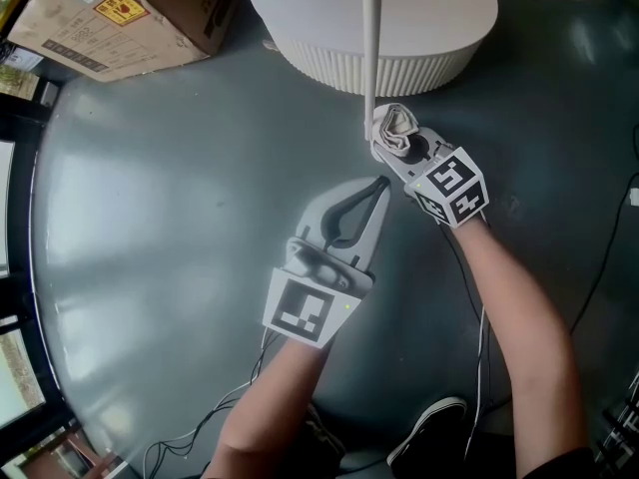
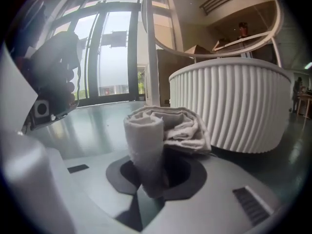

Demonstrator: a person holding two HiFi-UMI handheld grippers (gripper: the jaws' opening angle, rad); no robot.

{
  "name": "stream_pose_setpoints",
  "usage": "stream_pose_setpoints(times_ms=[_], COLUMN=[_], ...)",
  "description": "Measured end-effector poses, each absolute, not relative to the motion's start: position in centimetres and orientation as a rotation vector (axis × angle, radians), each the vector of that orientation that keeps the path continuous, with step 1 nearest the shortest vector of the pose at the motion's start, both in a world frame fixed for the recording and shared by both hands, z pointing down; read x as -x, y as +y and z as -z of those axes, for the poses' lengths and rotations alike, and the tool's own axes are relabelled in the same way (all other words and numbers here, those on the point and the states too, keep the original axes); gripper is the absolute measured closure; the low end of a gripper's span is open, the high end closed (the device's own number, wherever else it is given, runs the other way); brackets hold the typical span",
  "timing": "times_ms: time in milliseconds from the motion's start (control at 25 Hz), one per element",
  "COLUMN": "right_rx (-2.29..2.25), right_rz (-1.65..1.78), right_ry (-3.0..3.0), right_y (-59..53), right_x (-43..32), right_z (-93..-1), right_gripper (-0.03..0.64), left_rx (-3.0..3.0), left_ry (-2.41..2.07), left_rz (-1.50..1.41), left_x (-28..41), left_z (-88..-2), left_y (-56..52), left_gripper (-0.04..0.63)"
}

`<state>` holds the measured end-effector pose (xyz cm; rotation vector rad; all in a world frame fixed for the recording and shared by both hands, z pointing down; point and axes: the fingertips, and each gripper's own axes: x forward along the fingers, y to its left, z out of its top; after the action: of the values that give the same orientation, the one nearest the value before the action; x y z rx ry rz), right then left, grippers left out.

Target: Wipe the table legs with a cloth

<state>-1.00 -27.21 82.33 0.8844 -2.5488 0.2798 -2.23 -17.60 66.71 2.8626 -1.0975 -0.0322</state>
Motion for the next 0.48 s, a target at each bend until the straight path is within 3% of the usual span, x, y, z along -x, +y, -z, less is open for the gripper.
stream_pose_setpoints(times_ms=[200, 480], right_rx=[-0.866, -0.784], right_rz=[-0.251, 0.239], right_ry=[-2.543, -2.964], right_y=[-28.0, -23.0], right_x=[0.2, 1.0], right_z=[-77.0, -51.3], right_gripper=[0.548, 0.548], left_rx=[-2.849, -2.901], left_ry=[-1.119, -1.221], left_rz=[0.044, 0.065], left_x=[3.2, 6.3], left_z=[-65.7, -61.4], left_y=[-18.2, -19.6], left_gripper=[0.589, 0.589])
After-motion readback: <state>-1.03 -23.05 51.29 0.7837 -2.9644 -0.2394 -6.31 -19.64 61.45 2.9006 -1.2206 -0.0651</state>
